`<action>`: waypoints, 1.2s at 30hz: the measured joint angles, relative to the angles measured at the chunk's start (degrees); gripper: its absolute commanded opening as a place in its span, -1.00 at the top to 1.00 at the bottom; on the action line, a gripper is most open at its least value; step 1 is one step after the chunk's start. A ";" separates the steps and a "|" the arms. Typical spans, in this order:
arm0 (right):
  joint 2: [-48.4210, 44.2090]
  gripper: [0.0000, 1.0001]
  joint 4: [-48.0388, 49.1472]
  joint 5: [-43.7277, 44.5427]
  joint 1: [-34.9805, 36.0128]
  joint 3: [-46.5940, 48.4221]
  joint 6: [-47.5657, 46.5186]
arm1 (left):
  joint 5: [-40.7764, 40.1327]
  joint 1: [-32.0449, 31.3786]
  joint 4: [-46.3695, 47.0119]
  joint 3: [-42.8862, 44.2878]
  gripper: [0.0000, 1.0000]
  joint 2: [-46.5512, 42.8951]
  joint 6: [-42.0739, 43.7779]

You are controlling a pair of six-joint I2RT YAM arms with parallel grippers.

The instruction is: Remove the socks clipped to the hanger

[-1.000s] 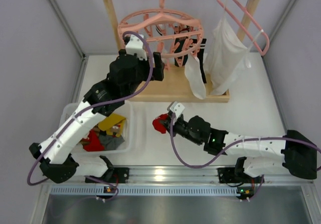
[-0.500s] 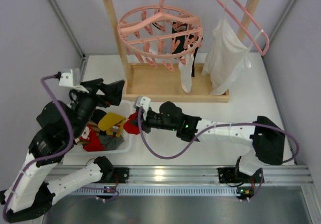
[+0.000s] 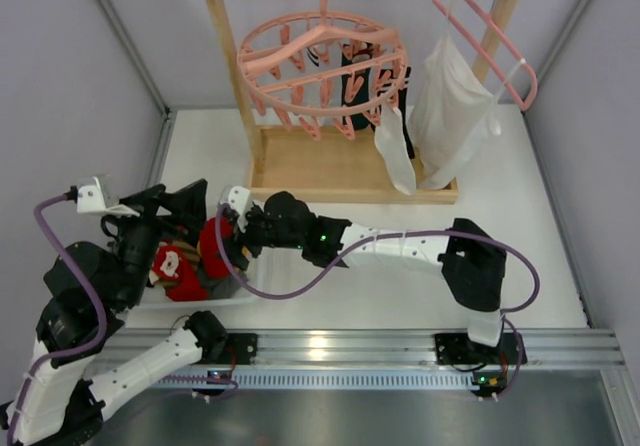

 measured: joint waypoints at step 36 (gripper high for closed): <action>-34.16 -0.67 -2.10 -2.40 -51.69 -41.79 1.11 | 2.01 2.32 -2.69 -19.56 -0.96 4.72 0.90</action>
